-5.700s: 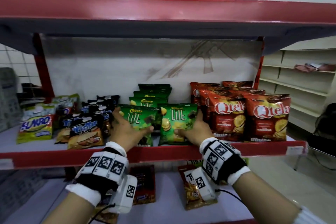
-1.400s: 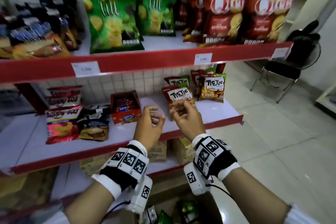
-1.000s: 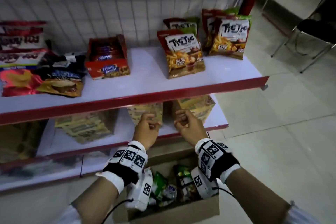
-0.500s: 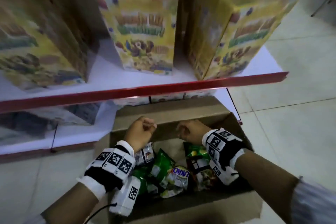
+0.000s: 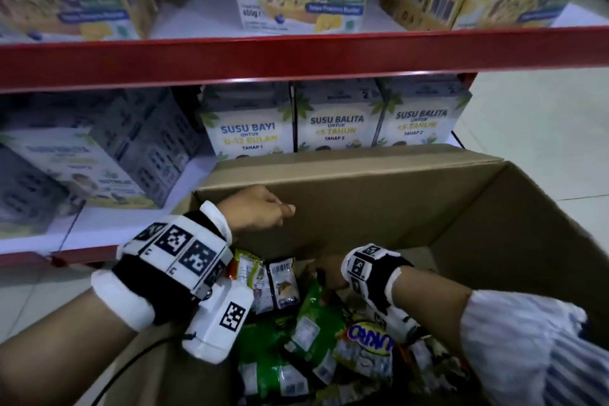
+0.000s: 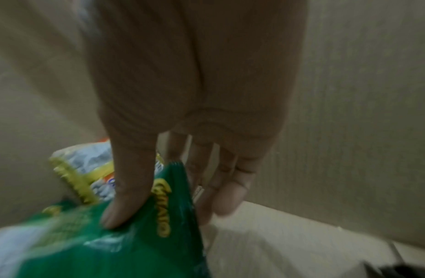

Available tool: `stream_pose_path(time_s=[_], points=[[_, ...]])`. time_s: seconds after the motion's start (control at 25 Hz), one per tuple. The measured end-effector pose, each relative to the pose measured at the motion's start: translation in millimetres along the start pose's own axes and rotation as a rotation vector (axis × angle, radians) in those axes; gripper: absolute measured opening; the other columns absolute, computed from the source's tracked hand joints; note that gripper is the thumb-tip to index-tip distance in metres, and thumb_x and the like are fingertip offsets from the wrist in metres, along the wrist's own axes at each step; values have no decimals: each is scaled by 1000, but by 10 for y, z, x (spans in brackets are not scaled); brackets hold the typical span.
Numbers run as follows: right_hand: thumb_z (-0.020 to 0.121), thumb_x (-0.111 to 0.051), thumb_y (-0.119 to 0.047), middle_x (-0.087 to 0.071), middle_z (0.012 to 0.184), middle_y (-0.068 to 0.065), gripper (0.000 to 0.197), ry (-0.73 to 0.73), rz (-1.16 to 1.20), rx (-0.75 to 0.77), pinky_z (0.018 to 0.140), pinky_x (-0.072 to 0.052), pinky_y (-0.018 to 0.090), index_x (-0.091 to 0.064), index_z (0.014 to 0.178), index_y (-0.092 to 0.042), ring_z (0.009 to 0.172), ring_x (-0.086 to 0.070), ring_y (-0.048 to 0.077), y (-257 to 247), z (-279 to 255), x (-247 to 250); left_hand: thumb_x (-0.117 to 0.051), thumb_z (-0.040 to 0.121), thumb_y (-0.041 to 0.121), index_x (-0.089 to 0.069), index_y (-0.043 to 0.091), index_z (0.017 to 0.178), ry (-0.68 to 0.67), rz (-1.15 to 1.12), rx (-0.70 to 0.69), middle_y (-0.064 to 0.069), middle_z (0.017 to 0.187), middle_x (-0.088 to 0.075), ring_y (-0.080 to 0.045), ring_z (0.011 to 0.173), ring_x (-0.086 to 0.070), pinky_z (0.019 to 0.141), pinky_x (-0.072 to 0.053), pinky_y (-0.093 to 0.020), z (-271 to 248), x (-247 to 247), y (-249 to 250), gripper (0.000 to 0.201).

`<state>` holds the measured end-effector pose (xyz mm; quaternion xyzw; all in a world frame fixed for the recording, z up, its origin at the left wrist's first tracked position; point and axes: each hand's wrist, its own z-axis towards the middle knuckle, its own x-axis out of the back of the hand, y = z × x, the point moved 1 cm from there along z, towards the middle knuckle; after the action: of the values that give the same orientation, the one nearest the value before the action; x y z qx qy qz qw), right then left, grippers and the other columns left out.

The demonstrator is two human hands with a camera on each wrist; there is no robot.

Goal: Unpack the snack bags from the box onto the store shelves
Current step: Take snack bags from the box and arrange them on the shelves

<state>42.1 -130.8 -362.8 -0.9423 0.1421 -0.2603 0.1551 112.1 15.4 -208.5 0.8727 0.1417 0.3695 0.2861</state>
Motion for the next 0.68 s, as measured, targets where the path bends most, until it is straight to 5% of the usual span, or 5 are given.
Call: stream_pose_path(time_s=[0.16, 0.32, 0.48, 0.6, 0.68], points=[[84, -64, 3, -66, 106, 24, 33, 65, 81, 181, 80, -49, 18, -61, 116, 11, 82, -65, 8, -186, -476, 232, -54, 94, 37, -64, 11, 84, 28, 14, -14, -18, 109, -69, -31, 108, -62, 103, -44, -40, -148, 104, -46, 30], [71, -79, -11, -71, 98, 3, 25, 428, 158, 484, 90, -46, 23, -75, 95, -17, 90, -64, 10, -356, -1687, 848, -36, 76, 77, -65, 11, 109, 172, 0, -124, -11, 111, -67, -26, 107, -62, 104, -43, -39, -362, 310, 72, 80], [68, -74, -14, -70, 99, 6, 25, 805, 365, 734, 86, -51, 23, -74, 93, -17, 97, -66, 16, -349, -2541, 1152, -22, 41, 98, -44, 23, 138, 58, -267, -235, -8, 128, -59, -15, 96, -62, 81, -41, -27, -657, 403, 309, 124], [68, -69, -5, -67, 103, 4, 36, 1019, 542, 882, 82, -51, 19, -68, 102, -11, 97, -65, 9, -358, -2692, 1142, -35, 40, 95, -58, 17, 123, -55, -440, -306, -8, 116, -66, -25, 101, -64, 92, -47, -31, -791, 302, 397, 116], [73, -63, -3, -65, 111, 7, 40, 1061, 659, 935, 87, -53, 27, -64, 112, -11, 105, -64, 15, -349, -2622, 1129, -58, 58, 72, -63, 14, 116, -49, -678, -367, -9, 108, -72, -23, 94, -71, 83, -57, -33, -840, 231, 453, 82]])
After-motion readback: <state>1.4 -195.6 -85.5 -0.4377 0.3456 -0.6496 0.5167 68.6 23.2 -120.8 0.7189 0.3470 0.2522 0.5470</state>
